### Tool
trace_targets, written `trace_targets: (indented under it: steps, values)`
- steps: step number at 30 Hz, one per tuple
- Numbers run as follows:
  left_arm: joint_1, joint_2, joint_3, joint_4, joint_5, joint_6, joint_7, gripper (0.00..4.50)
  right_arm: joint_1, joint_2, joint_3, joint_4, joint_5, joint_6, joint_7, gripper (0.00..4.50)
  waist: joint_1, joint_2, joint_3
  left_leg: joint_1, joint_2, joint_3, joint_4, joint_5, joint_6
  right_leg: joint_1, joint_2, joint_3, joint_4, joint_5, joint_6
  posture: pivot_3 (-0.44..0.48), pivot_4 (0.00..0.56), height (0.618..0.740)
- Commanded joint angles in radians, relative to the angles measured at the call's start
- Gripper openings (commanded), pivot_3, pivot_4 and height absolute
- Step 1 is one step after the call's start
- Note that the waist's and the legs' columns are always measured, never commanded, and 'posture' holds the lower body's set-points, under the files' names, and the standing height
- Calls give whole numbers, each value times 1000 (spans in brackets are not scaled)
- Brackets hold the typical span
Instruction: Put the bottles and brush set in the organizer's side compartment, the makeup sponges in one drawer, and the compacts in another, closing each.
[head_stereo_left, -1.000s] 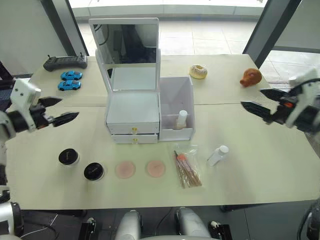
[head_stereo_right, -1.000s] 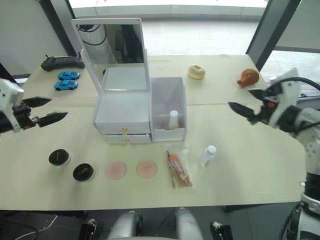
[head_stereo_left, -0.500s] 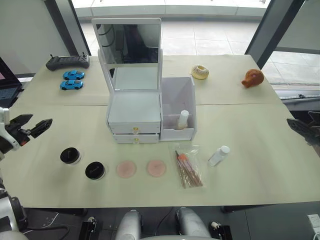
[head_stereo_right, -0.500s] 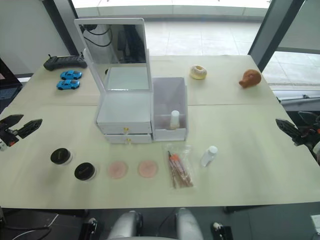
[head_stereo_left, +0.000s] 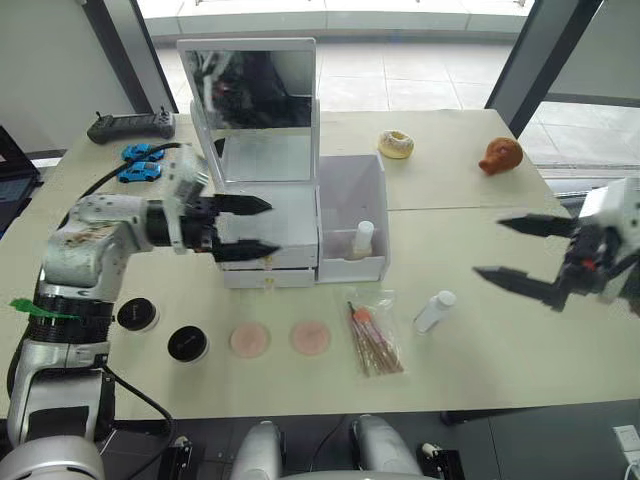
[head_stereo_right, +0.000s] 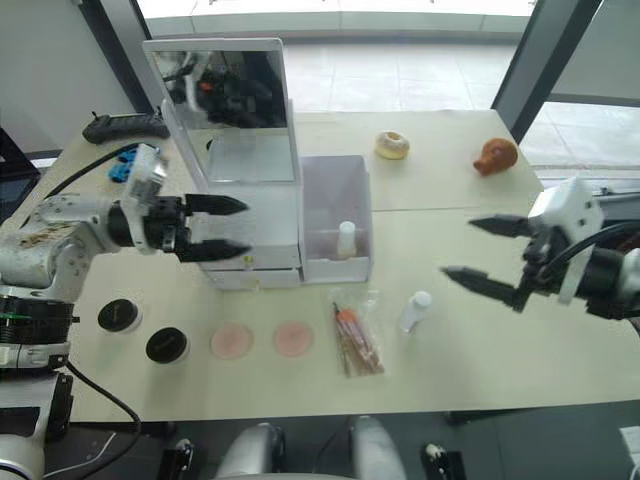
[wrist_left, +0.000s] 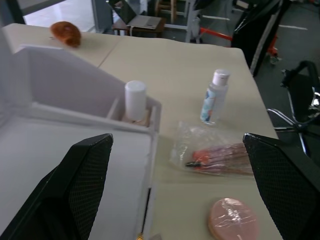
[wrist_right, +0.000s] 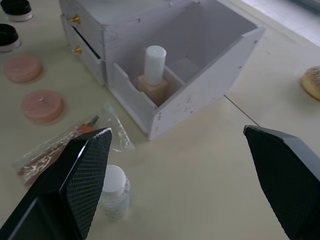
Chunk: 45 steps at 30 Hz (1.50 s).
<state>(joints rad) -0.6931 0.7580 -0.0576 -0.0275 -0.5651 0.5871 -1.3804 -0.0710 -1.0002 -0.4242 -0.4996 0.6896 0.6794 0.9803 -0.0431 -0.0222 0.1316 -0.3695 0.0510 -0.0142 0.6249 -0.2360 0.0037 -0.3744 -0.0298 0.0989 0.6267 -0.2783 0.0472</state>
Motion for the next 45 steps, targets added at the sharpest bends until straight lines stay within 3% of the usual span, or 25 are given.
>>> trace_targets:
  steps: [1,4,7,20,23,28,33,37,39,45]
  values:
    - [-31,6,-21,-106,-43,45,-24,4500,39,40,24,-77,2,18,-70,4469,1,0,0,0,0,0,0,0,0,1,0,0,0,0,0,0,150,740]
    - [-39,3,-30,-150,-61,77,-17,4500,80,71,37,-98,1,21,-100,4109,0,0,0,1,0,-1,0,0,0,1,0,0,-1,0,1,0,150,740]
    - [-39,-5,-38,-185,-69,96,0,4500,132,73,80,-108,-66,-18,-109,3232,1,0,0,1,0,-1,0,0,0,1,0,-1,-1,-1,0,0,150,740]
    - [-33,-48,-65,-183,-39,79,80,4500,176,132,123,-51,-133,-91,-115,3232,1,-1,1,1,-1,-2,1,0,0,1,0,-1,-1,-1,0,0,150,740]
    - [-31,-48,-69,-171,-15,52,82,4500,185,148,134,-44,-142,-99,-124,2645,1,-1,1,1,-1,-2,1,0,0,1,0,-1,-1,-1,0,0,150,740]
    - [-29,-47,-62,-167,-23,58,78,4500,191,164,119,-43,-127,-97,-121,932,1,-1,1,1,-1,-2,1,0,0,1,0,-1,-1,-1,0,0,150,740]
    - [-24,-40,-47,-134,-19,52,78,4500,175,163,77,-76,-68,-58,-127,860,1,-1,1,1,-1,-2,1,0,0,1,0,-1,-1,-1,0,0,150,740]
    - [4,-26,6,-79,-24,39,93,4500,32,121,55,-108,67,62,-169,860,-6,1,2,1,-1,-2,1,0,0,1,1,0,-1,-1,0,0,150,740]
    - [40,6,38,-49,-13,28,89,4500,-136,93,90,-113,175,150,-192,860,-11,3,2,1,-1,-2,0,0,0,1,1,0,-1,0,0,0,150,740]
    - [142,95,106,-54,24,0,120,4500,-543,126,340,2,106,213,-229,860,-4,1,3,1,0,-9,-1,0,0,-2,3,-2,0,0,-3,0,150,740]
